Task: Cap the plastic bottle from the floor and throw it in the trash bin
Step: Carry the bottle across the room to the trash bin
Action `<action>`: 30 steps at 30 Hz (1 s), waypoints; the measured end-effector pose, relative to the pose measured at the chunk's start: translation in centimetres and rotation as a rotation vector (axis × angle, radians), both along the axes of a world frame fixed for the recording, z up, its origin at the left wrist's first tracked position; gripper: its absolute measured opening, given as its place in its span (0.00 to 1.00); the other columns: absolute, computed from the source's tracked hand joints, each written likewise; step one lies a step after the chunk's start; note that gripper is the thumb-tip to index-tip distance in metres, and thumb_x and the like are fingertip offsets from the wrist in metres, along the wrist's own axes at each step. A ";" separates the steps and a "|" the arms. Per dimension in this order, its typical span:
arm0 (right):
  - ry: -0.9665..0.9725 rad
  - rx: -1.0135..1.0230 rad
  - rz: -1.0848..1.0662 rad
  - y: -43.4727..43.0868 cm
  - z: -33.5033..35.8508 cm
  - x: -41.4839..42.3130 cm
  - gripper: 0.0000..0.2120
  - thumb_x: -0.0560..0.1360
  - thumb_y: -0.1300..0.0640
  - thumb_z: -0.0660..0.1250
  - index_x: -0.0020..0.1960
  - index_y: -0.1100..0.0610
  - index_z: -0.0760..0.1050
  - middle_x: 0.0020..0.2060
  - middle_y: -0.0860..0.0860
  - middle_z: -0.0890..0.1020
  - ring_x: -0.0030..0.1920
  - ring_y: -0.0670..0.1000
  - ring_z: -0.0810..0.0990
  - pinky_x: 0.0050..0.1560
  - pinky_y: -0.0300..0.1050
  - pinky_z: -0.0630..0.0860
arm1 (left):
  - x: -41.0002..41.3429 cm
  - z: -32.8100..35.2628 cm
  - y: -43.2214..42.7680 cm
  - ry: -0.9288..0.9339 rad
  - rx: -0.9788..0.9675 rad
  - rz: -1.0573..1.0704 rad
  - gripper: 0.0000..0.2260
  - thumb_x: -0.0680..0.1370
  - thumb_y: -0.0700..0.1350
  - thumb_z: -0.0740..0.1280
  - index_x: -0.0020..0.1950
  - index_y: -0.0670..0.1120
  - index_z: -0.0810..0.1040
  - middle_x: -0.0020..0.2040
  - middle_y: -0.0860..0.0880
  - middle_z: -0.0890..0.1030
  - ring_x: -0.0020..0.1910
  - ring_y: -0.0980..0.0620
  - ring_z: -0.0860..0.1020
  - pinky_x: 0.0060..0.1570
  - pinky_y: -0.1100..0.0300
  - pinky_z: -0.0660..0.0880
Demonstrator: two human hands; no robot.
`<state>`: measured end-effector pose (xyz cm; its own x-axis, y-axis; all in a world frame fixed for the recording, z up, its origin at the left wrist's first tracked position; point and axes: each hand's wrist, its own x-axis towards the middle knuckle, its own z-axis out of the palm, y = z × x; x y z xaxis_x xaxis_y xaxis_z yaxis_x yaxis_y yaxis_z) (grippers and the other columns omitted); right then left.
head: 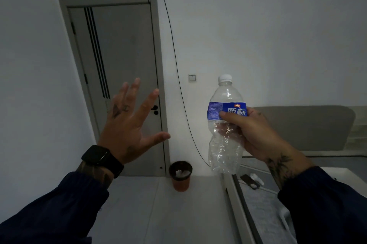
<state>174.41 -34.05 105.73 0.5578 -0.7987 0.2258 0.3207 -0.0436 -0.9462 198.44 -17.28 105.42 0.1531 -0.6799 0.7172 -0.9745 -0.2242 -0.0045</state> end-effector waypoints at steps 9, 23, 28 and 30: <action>0.017 0.034 0.011 -17.5 -0.3 12.0 0.12 0.72 0.64 0.72 0.55 0.63 0.79 0.38 0.55 0.87 0.38 0.53 0.86 0.39 0.46 0.83 | 11.2 0.3 -17.0 -0.009 0.028 0.014 0.43 0.67 0.76 0.53 0.78 0.61 0.45 0.81 0.47 0.42 0.79 0.44 0.39 0.73 0.35 0.50; 0.034 0.027 0.010 -38.0 -1.8 27.3 0.13 0.72 0.64 0.72 0.56 0.63 0.79 0.34 0.53 0.86 0.36 0.52 0.86 0.39 0.45 0.83 | 27.0 -1.1 -38.4 -0.005 0.021 -0.037 0.43 0.67 0.76 0.54 0.78 0.62 0.45 0.81 0.46 0.43 0.79 0.43 0.40 0.74 0.35 0.50; 0.048 0.050 -0.025 -47.1 -3.1 36.1 0.13 0.73 0.65 0.71 0.56 0.65 0.78 0.32 0.53 0.85 0.35 0.53 0.85 0.39 0.45 0.82 | 35.9 -2.6 -48.5 0.018 0.023 -0.079 0.43 0.67 0.77 0.52 0.77 0.62 0.45 0.81 0.46 0.43 0.79 0.43 0.40 0.73 0.35 0.51; 0.065 0.053 -0.033 -50.6 -3.0 39.7 0.12 0.73 0.65 0.71 0.55 0.66 0.79 0.33 0.54 0.85 0.36 0.53 0.85 0.40 0.46 0.83 | 39.6 -3.0 -52.6 0.051 0.044 -0.082 0.43 0.67 0.78 0.51 0.77 0.63 0.43 0.81 0.45 0.43 0.79 0.42 0.40 0.73 0.35 0.51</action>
